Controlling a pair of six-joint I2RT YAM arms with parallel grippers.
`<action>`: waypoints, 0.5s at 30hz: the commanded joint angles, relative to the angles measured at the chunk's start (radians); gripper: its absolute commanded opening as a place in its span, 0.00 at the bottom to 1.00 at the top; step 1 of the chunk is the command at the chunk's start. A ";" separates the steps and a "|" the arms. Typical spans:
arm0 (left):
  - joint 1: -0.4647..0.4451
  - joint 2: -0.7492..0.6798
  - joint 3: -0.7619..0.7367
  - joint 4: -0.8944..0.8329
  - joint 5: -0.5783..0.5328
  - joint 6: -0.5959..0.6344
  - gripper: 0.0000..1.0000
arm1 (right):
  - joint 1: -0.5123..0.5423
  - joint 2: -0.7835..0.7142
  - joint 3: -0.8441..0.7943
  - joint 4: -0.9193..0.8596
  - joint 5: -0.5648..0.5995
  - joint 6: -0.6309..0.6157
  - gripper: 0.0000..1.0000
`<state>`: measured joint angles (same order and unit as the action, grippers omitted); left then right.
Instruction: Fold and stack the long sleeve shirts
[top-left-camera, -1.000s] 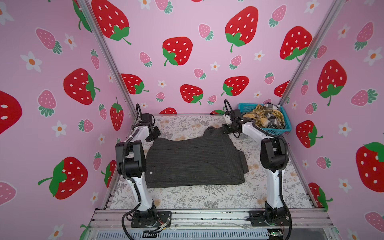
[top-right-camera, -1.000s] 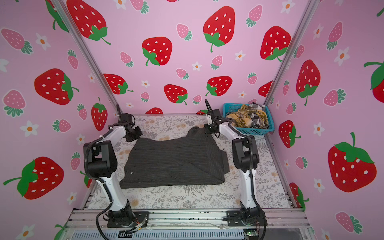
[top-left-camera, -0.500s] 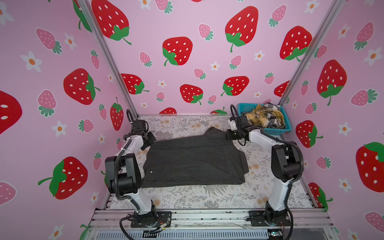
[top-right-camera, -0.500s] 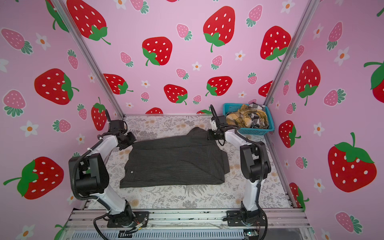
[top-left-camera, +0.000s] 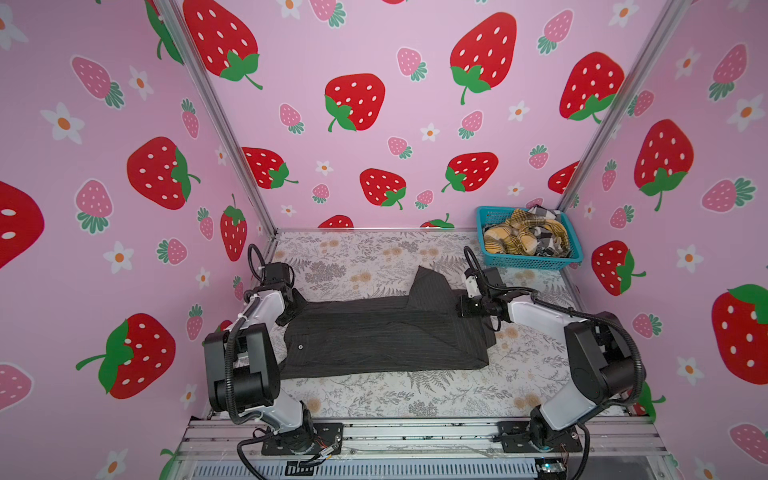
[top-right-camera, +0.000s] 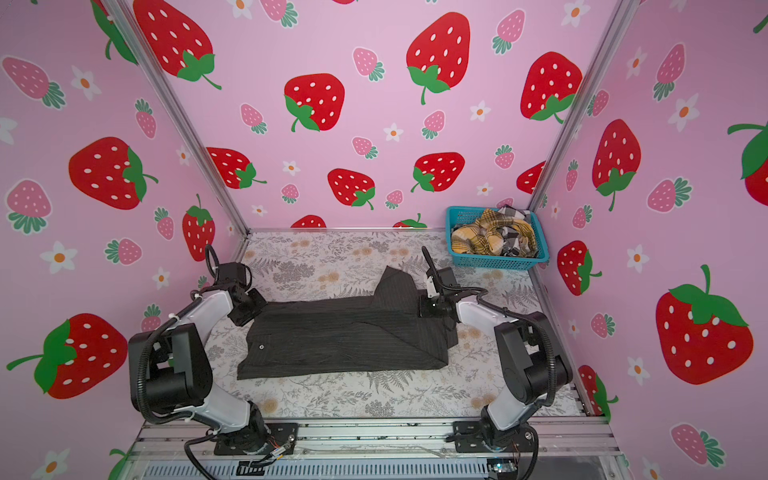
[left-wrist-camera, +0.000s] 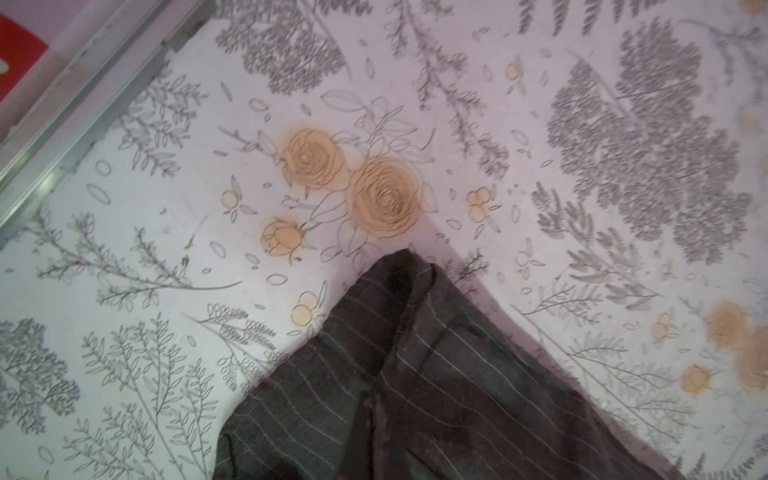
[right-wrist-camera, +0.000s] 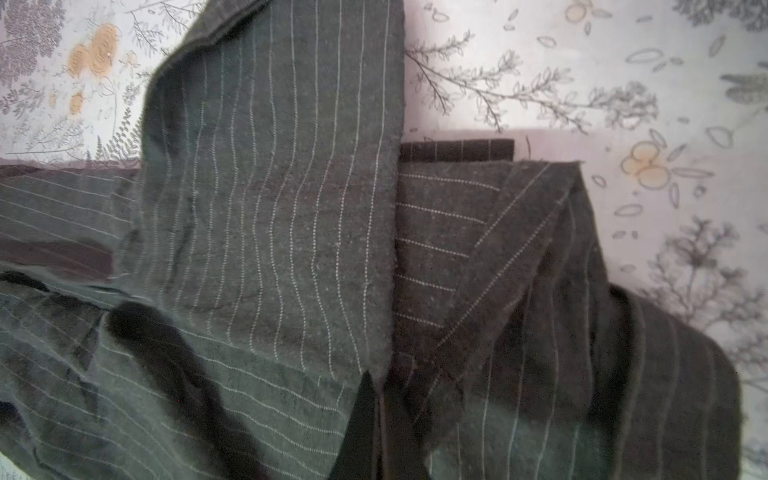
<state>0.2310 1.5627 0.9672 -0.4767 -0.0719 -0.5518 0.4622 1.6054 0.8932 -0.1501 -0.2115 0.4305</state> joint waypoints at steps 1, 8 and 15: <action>0.008 -0.067 -0.027 -0.016 -0.038 -0.044 0.00 | -0.003 -0.070 -0.017 -0.007 0.059 0.018 0.00; 0.009 -0.099 -0.079 -0.050 -0.023 -0.062 0.00 | -0.002 -0.077 -0.045 -0.013 0.047 0.018 0.00; 0.014 0.048 -0.057 -0.116 -0.012 -0.096 0.00 | 0.045 -0.068 -0.111 0.009 0.045 0.029 0.00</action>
<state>0.2363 1.5631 0.8848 -0.5236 -0.0696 -0.6182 0.4908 1.5322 0.7986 -0.1360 -0.1864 0.4500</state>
